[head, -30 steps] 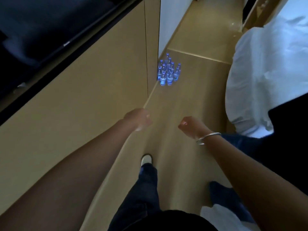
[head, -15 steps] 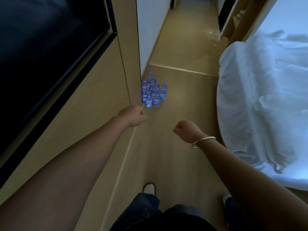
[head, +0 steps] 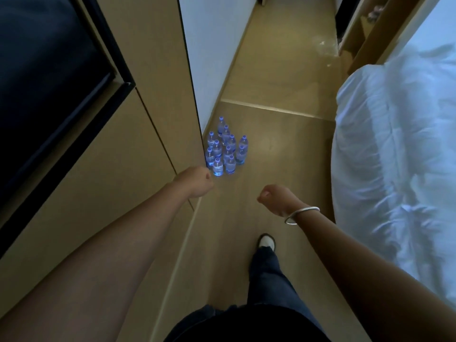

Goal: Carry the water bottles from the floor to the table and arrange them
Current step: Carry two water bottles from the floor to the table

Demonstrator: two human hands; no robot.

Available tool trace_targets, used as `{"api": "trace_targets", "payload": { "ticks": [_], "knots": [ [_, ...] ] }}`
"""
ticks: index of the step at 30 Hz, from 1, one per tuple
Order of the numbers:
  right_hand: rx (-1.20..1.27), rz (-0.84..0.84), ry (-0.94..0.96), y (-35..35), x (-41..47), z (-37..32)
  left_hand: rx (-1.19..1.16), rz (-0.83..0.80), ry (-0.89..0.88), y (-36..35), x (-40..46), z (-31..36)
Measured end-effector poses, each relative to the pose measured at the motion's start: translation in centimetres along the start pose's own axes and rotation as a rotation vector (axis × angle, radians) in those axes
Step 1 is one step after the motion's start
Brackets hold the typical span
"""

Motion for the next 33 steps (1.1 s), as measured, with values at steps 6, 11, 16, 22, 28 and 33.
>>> {"api": "trace_targets", "payload": {
  "ticks": [6, 11, 16, 22, 28, 33],
  "knots": [
    [-0.011, -0.021, 0.023, 7.1, 9.5, 4.3, 0.055, -0.091, 0.075, 0.6, 9.4, 5.8],
    [-0.02, -0.019, 0.035, 12.2, 16.6, 7.1, 0.047, -0.11, 0.096, 0.5, 15.7, 8.5],
    [-0.013, -0.092, 0.08, 12.9, 21.4, 7.2, -0.025, -0.123, 0.162, 0.7, 19.8, 8.0],
    [0.033, -0.168, 0.056, 11.3, 26.9, 6.3, -0.073, -0.122, 0.207, 1.0, 25.4, 5.8],
    [-0.017, -0.275, -0.006, 8.5, 33.6, 5.4, -0.246, -0.177, 0.315, -0.2, 31.9, 1.1],
    [-0.057, -0.378, -0.023, 3.9, 40.3, 3.9, -0.347, -0.205, 0.449, -2.5, 37.5, -4.6]
  ]
}}
Point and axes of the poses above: each hand's wrist, its own x-axis towards the middle knuckle, its own y-axis out of the back of the hand, z = x × y, the point moved 2 cm from there along x, towards the middle knuckle, and after that the axes turned 14 degrees about -x, right-handed, at the moved point
